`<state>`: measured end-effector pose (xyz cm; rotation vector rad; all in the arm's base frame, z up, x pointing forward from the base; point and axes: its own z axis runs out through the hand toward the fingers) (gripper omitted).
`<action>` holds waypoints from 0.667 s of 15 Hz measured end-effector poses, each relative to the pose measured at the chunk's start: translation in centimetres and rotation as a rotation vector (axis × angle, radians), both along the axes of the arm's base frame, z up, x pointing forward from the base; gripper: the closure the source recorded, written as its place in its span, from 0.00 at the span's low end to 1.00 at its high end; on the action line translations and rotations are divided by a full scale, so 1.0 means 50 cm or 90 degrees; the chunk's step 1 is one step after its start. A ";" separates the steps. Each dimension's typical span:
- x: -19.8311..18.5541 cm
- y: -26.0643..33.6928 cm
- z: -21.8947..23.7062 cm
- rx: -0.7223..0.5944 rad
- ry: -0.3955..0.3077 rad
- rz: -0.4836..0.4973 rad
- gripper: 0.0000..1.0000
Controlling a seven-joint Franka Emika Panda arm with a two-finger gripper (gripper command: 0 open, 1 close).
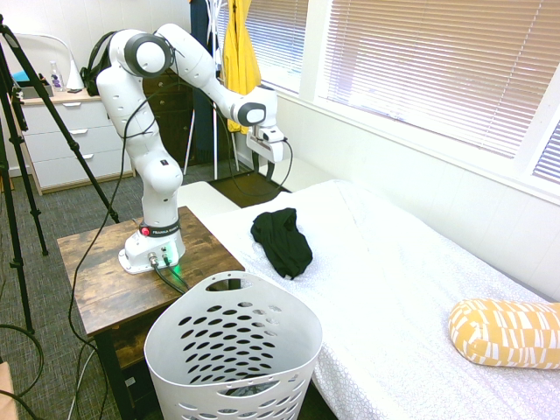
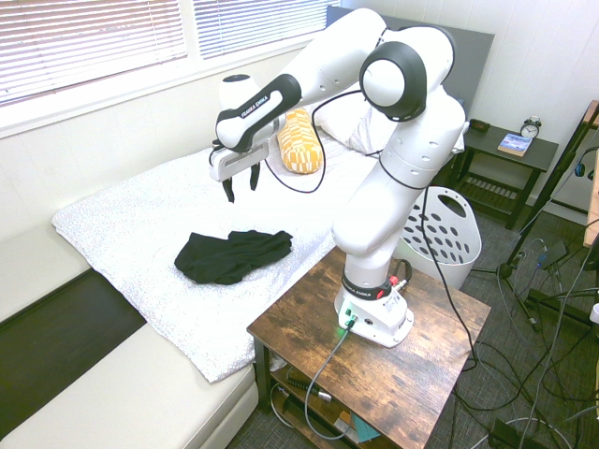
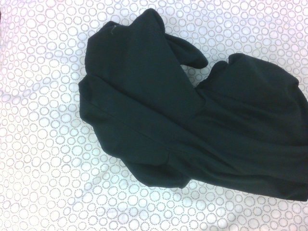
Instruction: Put my clothes in the laundry bag
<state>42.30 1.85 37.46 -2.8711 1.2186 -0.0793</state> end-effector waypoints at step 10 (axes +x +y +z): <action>0.086 -0.009 -0.110 -0.036 0.026 0.107 0.00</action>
